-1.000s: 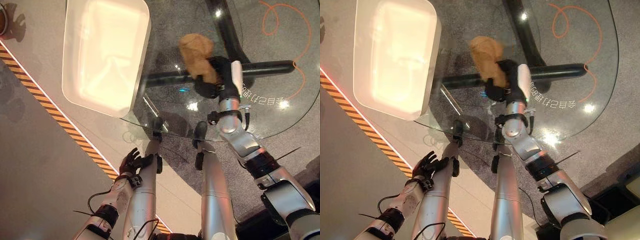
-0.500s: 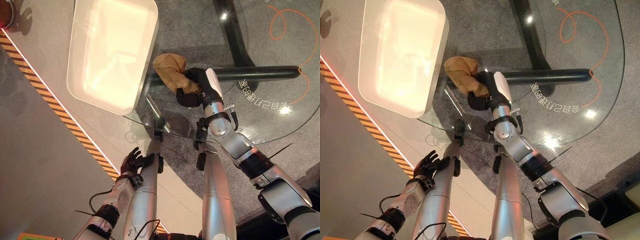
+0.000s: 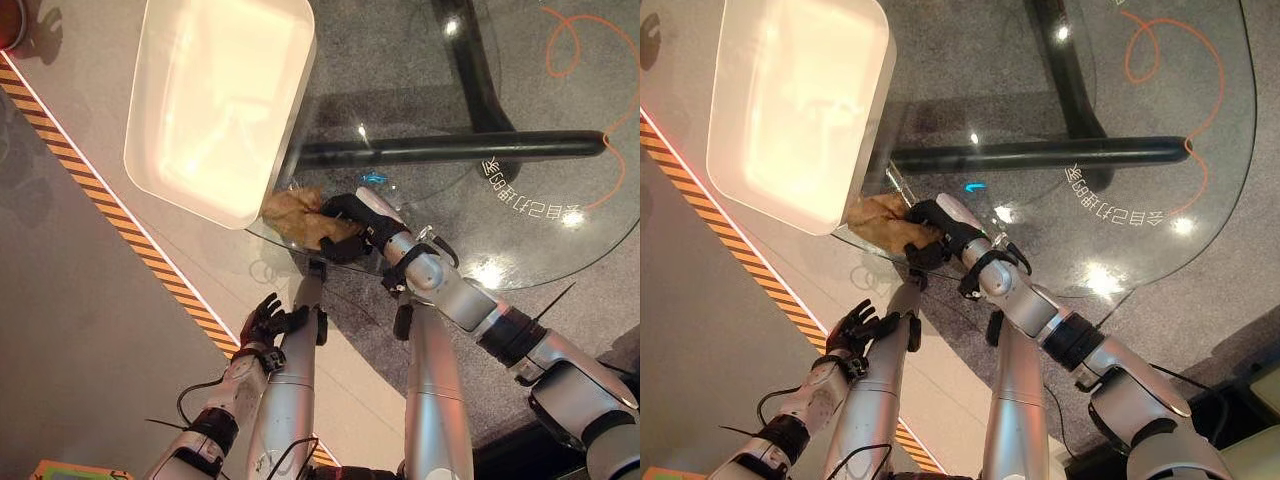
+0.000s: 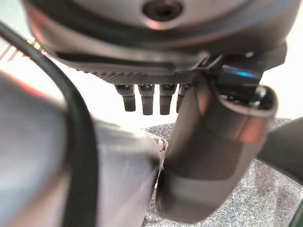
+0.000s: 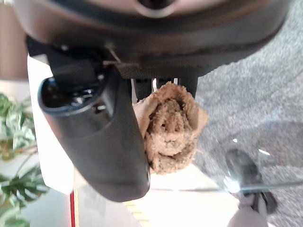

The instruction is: Wipe the table with a cloth and put it in the basket.

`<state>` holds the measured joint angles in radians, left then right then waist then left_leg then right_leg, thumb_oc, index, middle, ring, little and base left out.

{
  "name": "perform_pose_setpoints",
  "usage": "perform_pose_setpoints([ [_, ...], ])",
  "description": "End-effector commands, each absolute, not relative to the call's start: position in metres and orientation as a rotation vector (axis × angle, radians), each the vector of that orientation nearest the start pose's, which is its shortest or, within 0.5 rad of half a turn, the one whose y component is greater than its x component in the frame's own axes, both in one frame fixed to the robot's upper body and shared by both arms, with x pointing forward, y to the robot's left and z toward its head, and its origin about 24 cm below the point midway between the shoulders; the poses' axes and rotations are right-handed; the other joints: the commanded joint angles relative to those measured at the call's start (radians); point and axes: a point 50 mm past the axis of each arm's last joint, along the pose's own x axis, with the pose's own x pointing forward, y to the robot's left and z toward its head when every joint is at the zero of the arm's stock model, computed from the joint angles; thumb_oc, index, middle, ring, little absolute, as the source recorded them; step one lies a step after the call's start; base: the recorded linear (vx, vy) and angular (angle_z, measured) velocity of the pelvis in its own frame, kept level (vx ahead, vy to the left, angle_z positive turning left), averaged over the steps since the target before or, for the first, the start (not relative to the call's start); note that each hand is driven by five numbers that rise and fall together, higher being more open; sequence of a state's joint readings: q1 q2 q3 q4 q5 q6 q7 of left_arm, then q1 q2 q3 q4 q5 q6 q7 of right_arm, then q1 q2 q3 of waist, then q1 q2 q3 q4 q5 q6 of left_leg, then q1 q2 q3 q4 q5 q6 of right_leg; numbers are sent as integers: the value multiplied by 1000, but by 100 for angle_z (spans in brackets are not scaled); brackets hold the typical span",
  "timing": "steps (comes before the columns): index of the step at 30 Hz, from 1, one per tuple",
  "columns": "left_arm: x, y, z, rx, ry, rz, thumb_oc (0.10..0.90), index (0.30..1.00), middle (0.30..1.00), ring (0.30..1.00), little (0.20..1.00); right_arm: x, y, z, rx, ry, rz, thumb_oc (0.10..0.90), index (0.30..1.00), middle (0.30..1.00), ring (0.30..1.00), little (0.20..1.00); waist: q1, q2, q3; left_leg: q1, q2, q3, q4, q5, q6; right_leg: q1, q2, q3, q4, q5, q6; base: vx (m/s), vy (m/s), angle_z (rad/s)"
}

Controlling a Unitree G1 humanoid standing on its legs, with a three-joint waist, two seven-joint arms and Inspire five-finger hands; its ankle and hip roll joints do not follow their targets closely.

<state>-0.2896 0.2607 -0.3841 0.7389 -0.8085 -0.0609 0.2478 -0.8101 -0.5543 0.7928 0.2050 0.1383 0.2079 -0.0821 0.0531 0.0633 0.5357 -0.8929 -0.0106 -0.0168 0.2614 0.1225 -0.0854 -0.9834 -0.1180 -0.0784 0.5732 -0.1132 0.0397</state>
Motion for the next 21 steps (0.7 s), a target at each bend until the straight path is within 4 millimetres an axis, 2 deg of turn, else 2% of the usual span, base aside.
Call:
perform_pose_setpoints([
  [1,245,170,-80,-250,650,194,800,900,900,900,900,315,-49,162,-686,-391,635,100,300,300,300,200,-13,24,-16,-53,-62,63,139,-106,37,8,27,-53,-199,151,45,0,0,0],
  [5,246,169,-79,-255,649,197,800,900,900,900,900,322,-60,166,-654,-420,497,100,300,300,300,200,-16,27,-16,-56,-61,64,138,-105,39,3,28,-50,-198,151,44,0,0,0],
  [8,246,169,-79,-256,649,198,800,900,900,900,900,323,-62,167,-647,-425,478,100,300,300,300,200,-16,28,-16,-56,-61,64,138,-105,39,3,28,-50,-198,152,45,0,0,0],
  [13,243,172,-82,-258,656,215,800,900,900,900,900,335,-89,182,-612,-482,229,100,300,300,300,200,-22,27,-16,-59,-56,64,143,-110,40,-3,30,-45,-188,151,46,0,0,0],
  [14,241,172,-82,-267,651,218,800,900,900,900,900,338,-101,191,-601,-506,152,100,300,300,300,200,-26,27,-16,-60,-54,65,144,-111,42,-7,31,-43,-184,152,47,0,0,0],
  [21,237,175,-84,-264,653,233,800,900,900,900,900,348,-144,215,-578,-540,-108,100,300,300,300,200,-30,22,-16,-63,-52,61,158,-123,45,-8,34,-40,-175,154,48,2,-9,0],
])
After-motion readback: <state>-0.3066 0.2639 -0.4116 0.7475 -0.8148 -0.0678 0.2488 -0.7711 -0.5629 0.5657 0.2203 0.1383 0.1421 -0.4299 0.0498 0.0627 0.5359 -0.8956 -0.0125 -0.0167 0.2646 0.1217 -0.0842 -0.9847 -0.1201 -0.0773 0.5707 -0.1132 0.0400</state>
